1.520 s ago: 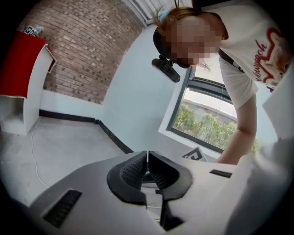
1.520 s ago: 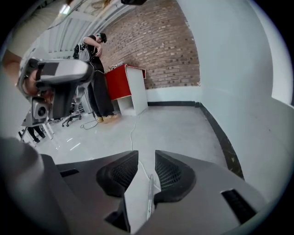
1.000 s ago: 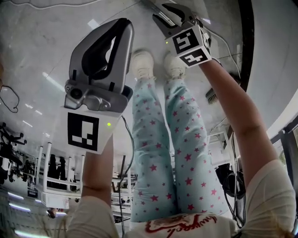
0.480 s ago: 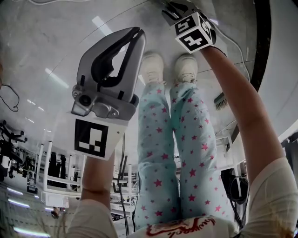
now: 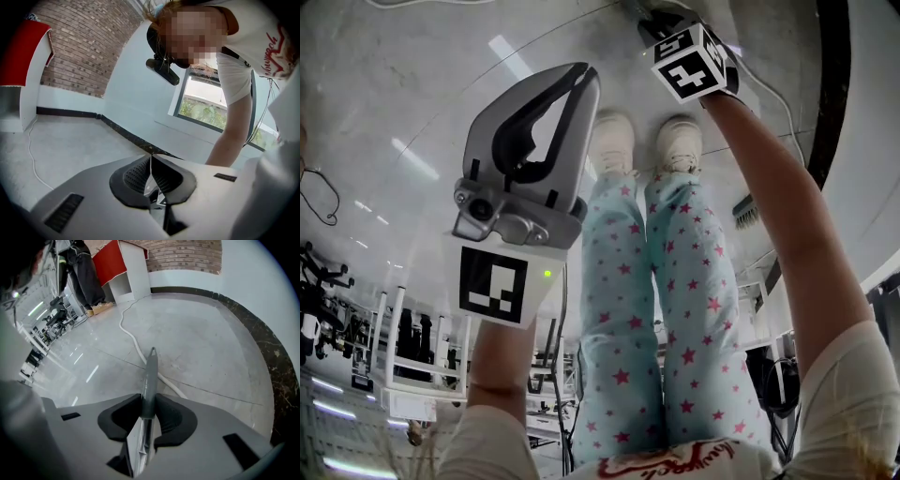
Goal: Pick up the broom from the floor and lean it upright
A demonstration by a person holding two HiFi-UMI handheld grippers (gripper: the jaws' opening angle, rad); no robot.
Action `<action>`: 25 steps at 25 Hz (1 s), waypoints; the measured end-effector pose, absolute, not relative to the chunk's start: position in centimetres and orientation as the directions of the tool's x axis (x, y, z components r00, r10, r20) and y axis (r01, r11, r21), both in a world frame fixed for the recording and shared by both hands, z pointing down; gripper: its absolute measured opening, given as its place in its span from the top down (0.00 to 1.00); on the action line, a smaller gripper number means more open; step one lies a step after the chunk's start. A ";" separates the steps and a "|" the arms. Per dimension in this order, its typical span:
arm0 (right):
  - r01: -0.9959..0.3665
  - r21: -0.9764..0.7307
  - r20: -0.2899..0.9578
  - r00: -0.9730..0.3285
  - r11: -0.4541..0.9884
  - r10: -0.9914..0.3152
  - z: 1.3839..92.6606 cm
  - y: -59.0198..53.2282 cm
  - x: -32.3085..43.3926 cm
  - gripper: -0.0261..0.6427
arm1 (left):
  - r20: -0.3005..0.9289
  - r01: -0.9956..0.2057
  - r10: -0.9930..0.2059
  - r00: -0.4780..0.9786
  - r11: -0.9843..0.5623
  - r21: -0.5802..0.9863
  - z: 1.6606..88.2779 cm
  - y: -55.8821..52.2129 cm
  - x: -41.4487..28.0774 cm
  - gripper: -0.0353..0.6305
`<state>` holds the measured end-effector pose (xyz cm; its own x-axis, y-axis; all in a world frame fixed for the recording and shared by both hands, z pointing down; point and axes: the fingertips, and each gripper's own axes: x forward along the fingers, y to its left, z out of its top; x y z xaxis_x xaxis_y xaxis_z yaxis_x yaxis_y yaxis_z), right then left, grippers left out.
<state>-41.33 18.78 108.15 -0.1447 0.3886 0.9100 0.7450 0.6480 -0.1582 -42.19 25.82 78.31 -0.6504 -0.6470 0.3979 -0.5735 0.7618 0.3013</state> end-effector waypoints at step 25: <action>0.681 -0.114 0.843 -0.319 0.723 0.433 85.5 14.7 -41.6 0.79 | 0.354 -0.643 -0.695 -0.625 0.717 0.271 61.5 20.6 -44.6 0.91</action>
<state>-41.61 14.66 85.46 -0.3190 0.4331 0.8430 0.6812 0.7232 -0.1138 -44.60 20.59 61.49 -0.6255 -0.6951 0.3545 -0.6426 0.7166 0.2712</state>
